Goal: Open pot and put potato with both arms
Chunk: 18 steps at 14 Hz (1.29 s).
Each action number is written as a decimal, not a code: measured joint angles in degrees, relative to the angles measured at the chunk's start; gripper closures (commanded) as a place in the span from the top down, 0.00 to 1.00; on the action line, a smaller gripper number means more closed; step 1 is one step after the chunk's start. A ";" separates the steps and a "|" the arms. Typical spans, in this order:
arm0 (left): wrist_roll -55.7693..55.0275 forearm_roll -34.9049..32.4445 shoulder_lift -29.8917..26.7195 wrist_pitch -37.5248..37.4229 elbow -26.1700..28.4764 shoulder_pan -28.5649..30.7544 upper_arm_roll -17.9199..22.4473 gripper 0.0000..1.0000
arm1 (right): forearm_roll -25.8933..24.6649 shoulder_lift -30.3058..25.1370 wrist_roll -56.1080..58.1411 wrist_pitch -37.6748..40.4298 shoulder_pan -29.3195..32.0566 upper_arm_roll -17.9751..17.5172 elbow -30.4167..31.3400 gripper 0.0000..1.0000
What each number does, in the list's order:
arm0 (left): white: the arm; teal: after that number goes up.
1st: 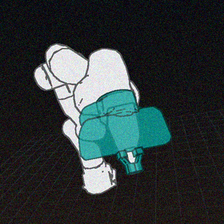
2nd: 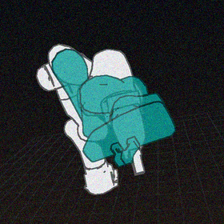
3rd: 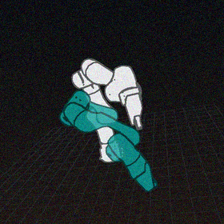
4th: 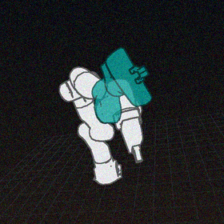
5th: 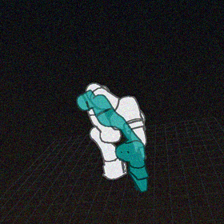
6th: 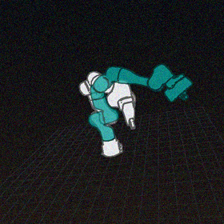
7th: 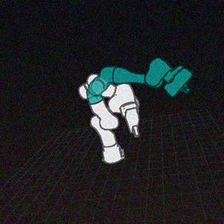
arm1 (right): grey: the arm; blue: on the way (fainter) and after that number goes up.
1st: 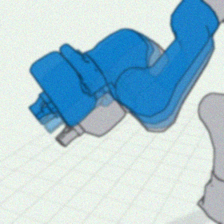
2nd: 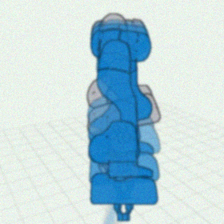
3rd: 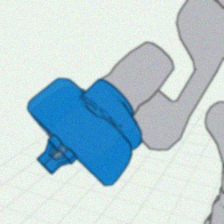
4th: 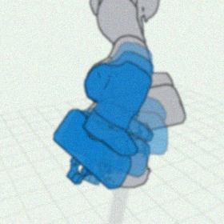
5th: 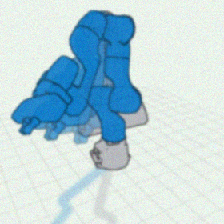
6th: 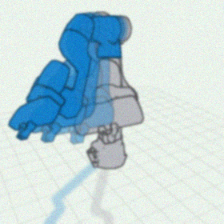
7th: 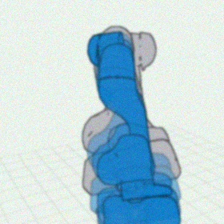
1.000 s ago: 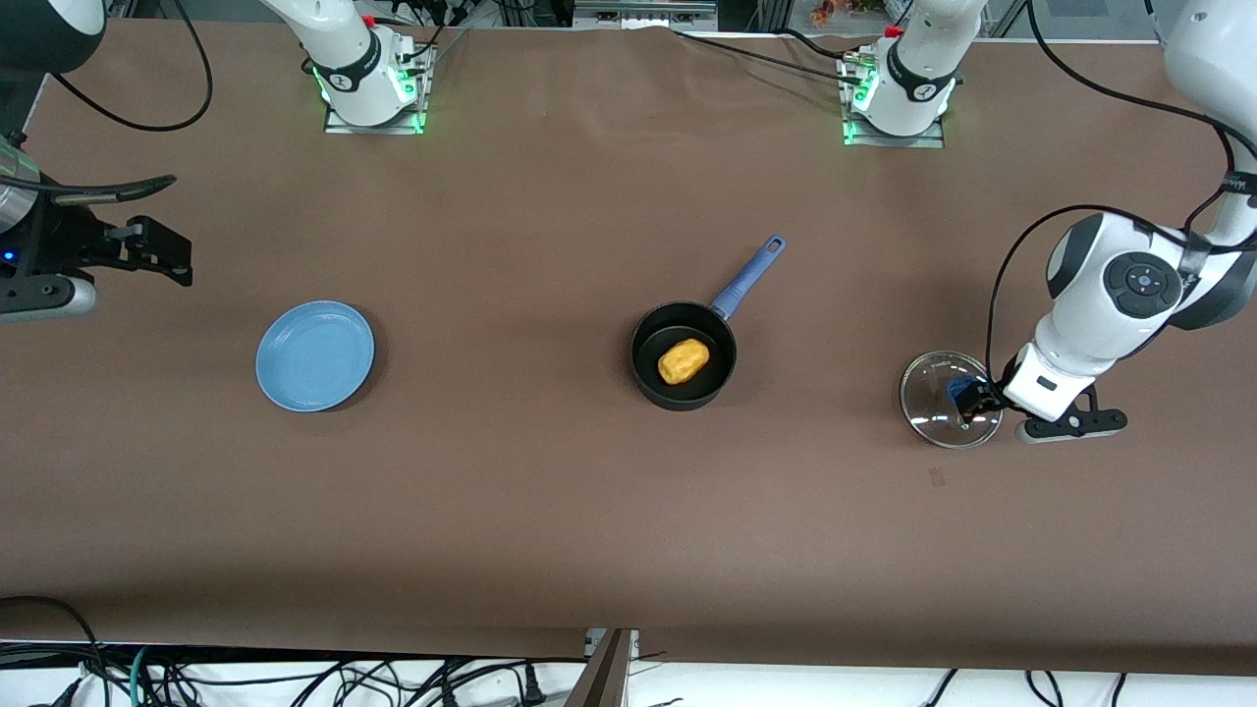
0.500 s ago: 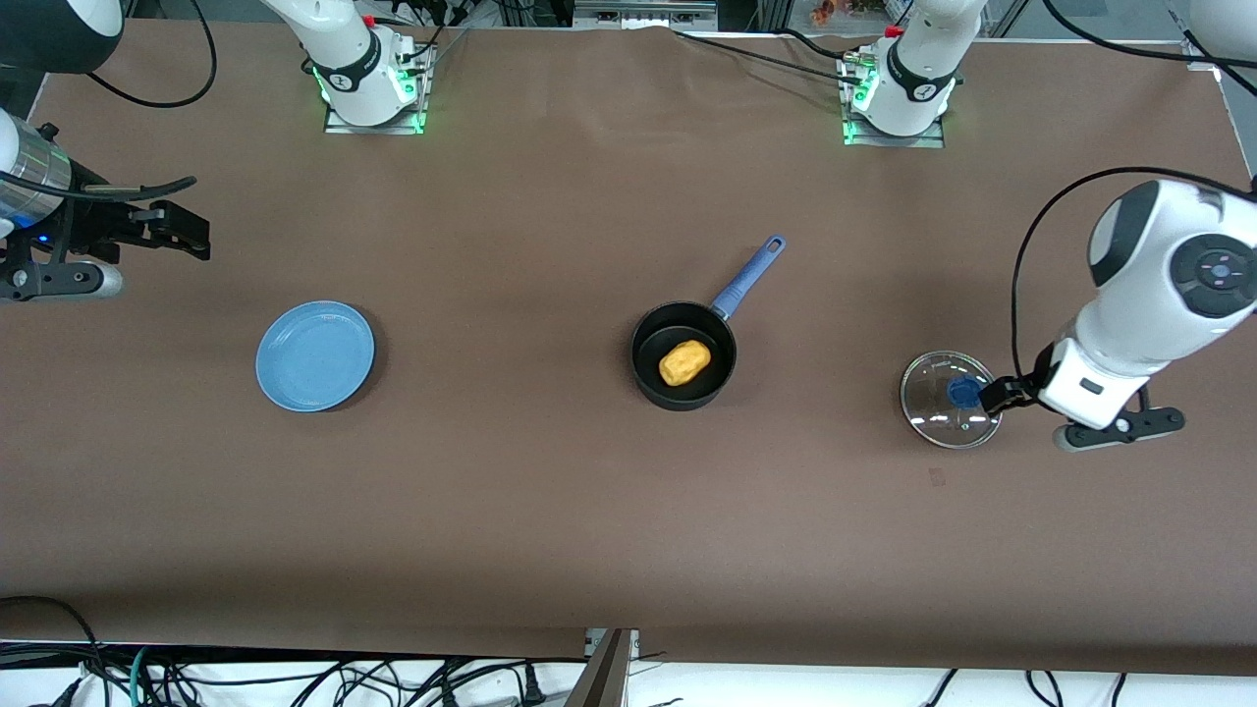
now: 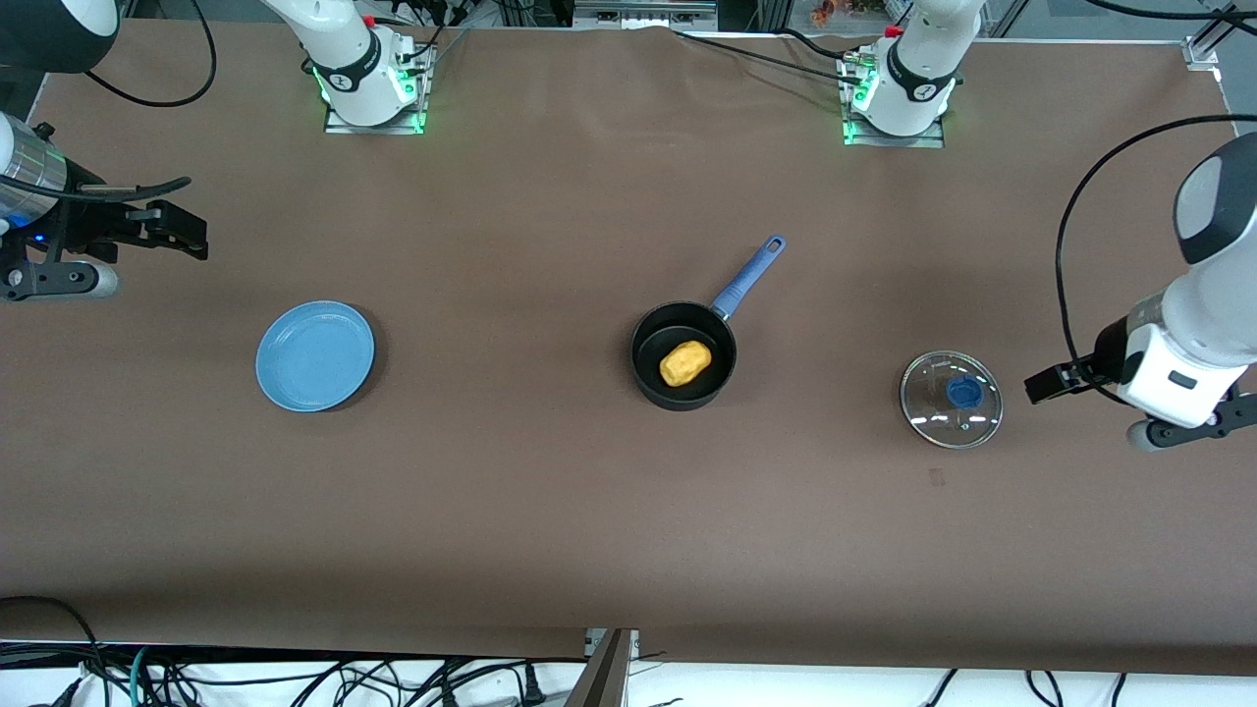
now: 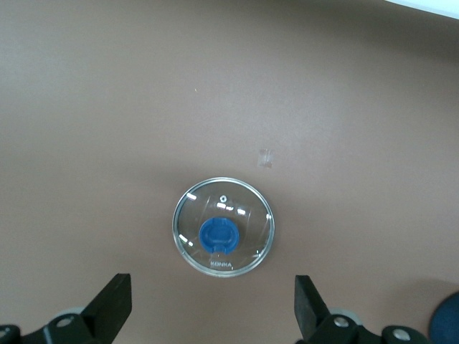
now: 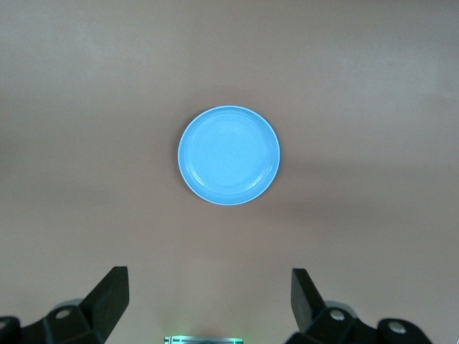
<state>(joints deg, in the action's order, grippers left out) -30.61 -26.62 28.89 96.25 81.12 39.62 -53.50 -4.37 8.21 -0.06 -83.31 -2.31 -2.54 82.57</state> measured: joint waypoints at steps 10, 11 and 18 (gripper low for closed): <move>2.21 6.37 0.12 -14.39 -14.64 -0.67 0.36 1.00 | 0.01 0.00 -0.01 -0.15 0.00 -0.23 -0.02 1.00; 3.94 6.42 0.27 -14.39 -15.41 -0.36 0.62 1.00 | 0.01 0.00 -0.01 -0.21 0.00 -0.23 -0.02 1.00; 7.29 6.88 0.90 -14.39 -17.08 0.71 0.94 1.00 | 0.01 0.00 -0.01 -0.46 -0.01 -0.41 -0.02 1.00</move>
<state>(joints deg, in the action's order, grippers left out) -23.31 -19.74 29.79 81.86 64.05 40.34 -52.56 -4.36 8.21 -0.06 -83.77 -2.31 -2.95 82.55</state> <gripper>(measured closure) 0.000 0.000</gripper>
